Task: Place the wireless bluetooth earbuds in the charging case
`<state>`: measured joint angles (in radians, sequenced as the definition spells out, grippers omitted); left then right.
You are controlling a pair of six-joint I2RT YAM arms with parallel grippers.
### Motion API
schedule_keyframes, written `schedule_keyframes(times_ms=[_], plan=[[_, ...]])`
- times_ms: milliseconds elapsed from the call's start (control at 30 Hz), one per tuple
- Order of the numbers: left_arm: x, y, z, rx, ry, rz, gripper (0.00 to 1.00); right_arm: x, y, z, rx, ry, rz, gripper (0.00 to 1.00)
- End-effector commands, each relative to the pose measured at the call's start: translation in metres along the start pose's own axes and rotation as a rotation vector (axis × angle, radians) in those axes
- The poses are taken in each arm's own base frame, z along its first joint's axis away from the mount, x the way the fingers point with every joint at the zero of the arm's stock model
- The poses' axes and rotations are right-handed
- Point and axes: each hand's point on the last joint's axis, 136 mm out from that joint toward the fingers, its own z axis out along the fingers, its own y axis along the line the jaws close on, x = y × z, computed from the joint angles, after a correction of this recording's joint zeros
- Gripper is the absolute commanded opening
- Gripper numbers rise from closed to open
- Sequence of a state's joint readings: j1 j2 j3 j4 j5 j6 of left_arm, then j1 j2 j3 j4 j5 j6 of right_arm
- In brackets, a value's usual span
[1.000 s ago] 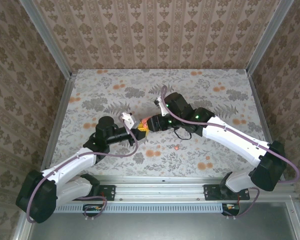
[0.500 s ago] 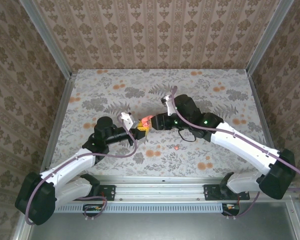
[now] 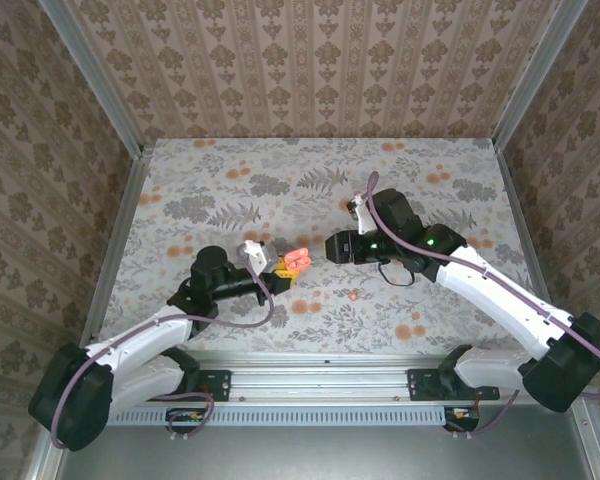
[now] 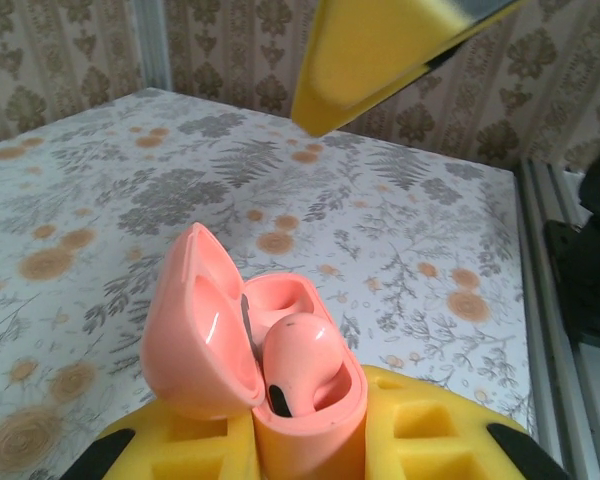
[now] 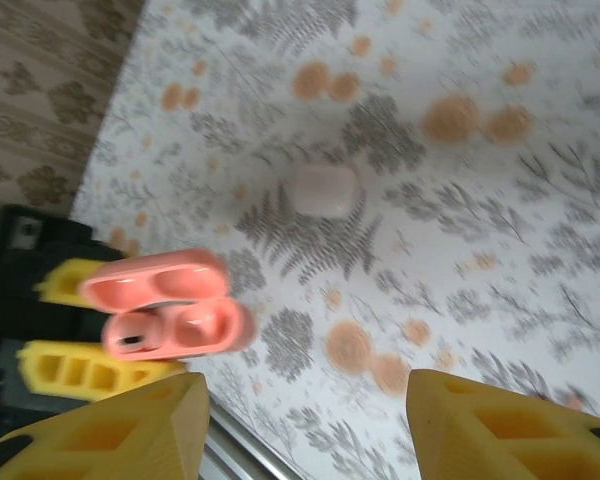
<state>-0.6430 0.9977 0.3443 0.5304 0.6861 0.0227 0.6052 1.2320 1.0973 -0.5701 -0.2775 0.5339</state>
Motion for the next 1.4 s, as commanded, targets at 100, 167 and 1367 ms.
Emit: schedule_keyframes(times_ms=[100,167,1367], plan=[[-0.008,-0.023,-0.002,0.078,-0.045,0.126,0.05,0.045,-0.052,-0.007,0.155,0.203,0.176,0.56],[-0.003,-0.024,-0.002,0.067,-0.037,0.125,0.05,0.056,-0.064,-0.009,0.212,0.259,0.194,0.56],[-0.008,-0.003,-0.038,-0.219,-0.037,0.183,0.04,0.123,-0.112,0.085,0.373,0.581,0.358,0.49]])
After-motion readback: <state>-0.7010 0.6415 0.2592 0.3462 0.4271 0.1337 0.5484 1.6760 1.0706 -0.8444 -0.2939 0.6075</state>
